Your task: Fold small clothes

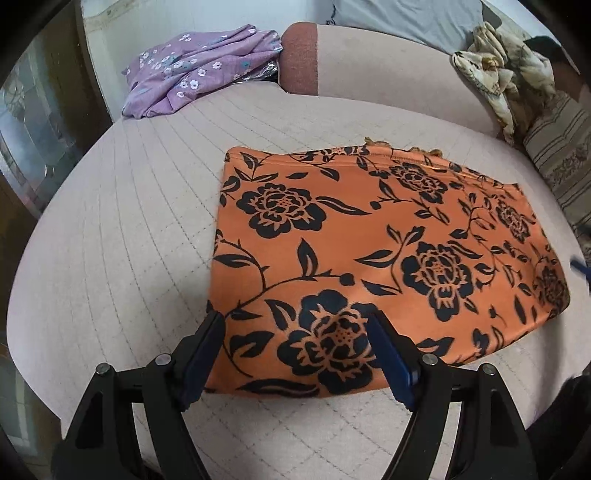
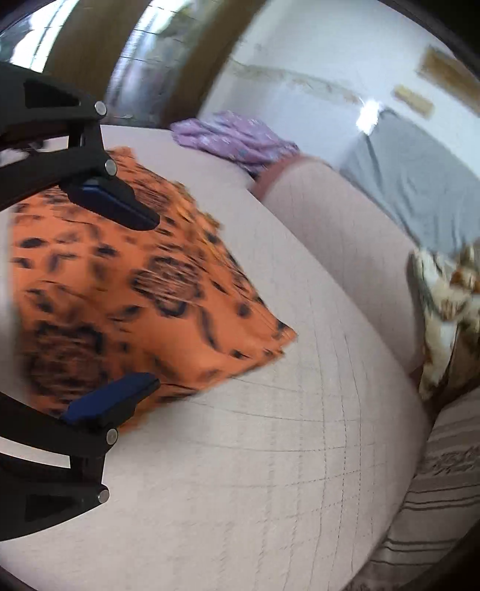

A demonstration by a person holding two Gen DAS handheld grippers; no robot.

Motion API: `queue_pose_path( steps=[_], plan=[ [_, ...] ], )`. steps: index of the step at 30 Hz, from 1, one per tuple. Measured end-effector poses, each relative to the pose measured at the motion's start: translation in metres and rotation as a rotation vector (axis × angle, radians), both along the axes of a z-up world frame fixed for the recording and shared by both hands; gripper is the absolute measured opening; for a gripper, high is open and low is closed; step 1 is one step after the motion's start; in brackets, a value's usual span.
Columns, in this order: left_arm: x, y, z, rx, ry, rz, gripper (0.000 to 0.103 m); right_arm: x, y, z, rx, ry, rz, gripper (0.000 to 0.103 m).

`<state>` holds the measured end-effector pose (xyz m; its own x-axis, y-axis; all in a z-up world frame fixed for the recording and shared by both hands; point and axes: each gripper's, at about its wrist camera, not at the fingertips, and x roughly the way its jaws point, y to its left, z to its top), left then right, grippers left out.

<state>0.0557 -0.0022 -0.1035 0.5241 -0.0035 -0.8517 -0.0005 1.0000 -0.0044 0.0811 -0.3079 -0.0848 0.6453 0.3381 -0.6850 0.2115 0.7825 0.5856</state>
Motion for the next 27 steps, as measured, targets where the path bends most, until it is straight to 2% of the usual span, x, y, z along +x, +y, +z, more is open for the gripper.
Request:
queue_pose_path(
  steps=[3, 5, 8, 11, 18, 21, 22, 23, 24, 25, 27],
  plan=[
    [-0.005, -0.005, 0.003, 0.003, -0.005, -0.015, 0.08, -0.039, 0.005, -0.007, 0.03, 0.024, 0.008, 0.083],
    [-0.01, -0.007, 0.005, -0.003, -0.014, -0.023, 0.08, -0.068, 0.009, -0.021, 0.069, 0.053, -0.006, 0.083],
    [-0.013, -0.009, 0.005, -0.008, -0.009, -0.024, 0.08, -0.087, 0.006, -0.047, 0.104, 0.124, -0.03, 0.083],
    [-0.016, -0.01, 0.005, -0.006, -0.01, -0.024, 0.08, -0.094, -0.009, -0.055, 0.173, 0.111, -0.08, 0.083],
    [-0.015, -0.008, 0.004, -0.005, -0.004, -0.008, 0.08, -0.073, -0.034, -0.061, 0.252, 0.088, -0.177, 0.083],
    [-0.012, -0.011, 0.002, -0.003, -0.005, -0.016, 0.08, -0.067, -0.045, -0.068, 0.32, 0.083, -0.219, 0.084],
    [-0.01, -0.013, 0.0, 0.003, -0.001, -0.021, 0.08, -0.065, -0.049, -0.069, 0.34, 0.074, -0.231, 0.079],
    [-0.008, -0.015, -0.002, 0.008, 0.003, -0.022, 0.08, -0.06, -0.049, -0.068, 0.336, 0.063, -0.226, 0.05],
    [-0.005, -0.018, -0.005, 0.018, 0.013, -0.031, 0.08, -0.055, -0.047, -0.068, 0.325, 0.06, -0.215, 0.026],
    [-0.004, -0.02, -0.006, 0.025, 0.018, -0.037, 0.08, -0.049, -0.045, -0.068, 0.298, 0.077, -0.202, 0.008],
    [-0.003, -0.023, -0.004, 0.035, 0.0, -0.042, 0.08, -0.046, -0.04, -0.059, 0.222, 0.069, -0.188, 0.008]
  ],
)
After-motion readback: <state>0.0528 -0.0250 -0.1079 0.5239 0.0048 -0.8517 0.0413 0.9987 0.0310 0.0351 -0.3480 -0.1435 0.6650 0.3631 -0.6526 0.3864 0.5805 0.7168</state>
